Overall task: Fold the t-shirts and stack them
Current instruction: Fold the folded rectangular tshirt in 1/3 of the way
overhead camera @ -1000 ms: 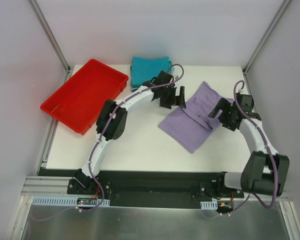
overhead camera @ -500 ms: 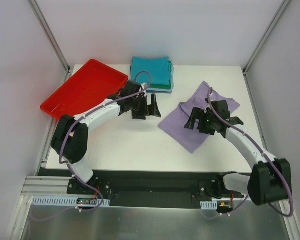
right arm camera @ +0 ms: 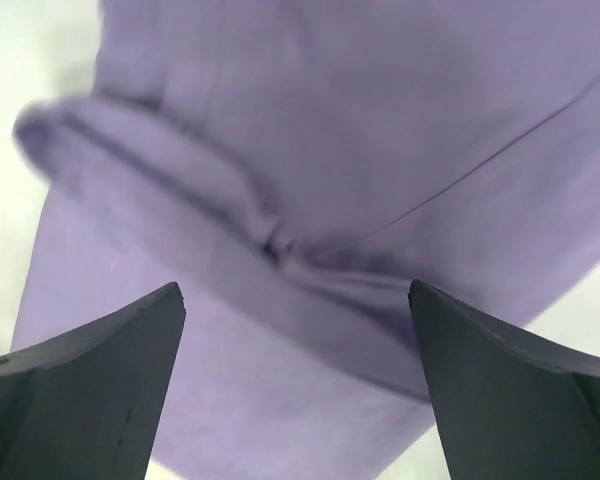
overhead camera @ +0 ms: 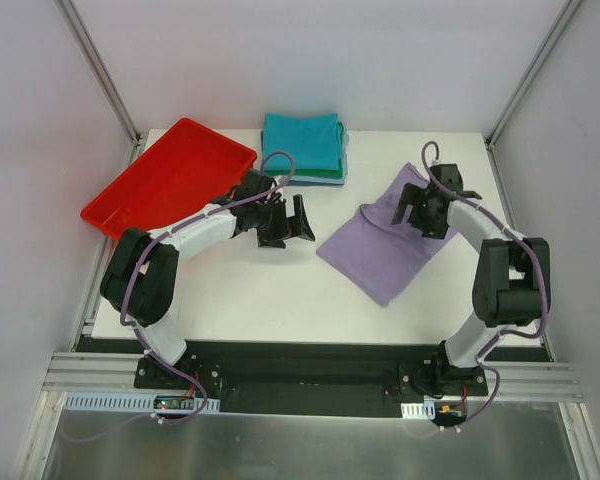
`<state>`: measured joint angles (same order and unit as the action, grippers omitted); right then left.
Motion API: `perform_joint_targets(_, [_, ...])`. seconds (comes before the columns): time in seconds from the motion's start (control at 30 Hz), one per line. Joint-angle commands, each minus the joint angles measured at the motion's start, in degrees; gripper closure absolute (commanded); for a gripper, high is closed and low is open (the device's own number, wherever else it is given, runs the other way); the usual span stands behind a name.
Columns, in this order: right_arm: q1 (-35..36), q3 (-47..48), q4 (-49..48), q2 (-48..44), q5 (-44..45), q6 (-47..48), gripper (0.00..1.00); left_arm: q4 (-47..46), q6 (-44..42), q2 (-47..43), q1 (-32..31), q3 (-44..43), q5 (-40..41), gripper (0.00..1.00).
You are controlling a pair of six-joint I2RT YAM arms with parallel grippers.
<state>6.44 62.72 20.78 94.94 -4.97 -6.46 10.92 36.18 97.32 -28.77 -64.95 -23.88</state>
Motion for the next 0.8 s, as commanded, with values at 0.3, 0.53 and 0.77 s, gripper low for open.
perform_joint_targets(0.3, [1.4,6.2,1.3,-8.5,-5.8,9.6,0.04,-2.0,-0.4,1.2,1.1,-1.0,-3.6,0.01])
perform_joint_targets(0.53, [12.9,4.2,-3.7,-1.6,-10.7,3.0,0.04,-2.0,-0.6,0.4,1.6,0.1,-2.9,0.01])
perform_joint_targets(0.77, [12.7,15.3,-1.1,12.5,-6.7,2.1,0.04,-2.1,-0.9,-1.5,2.6,1.8,-1.9,0.01])
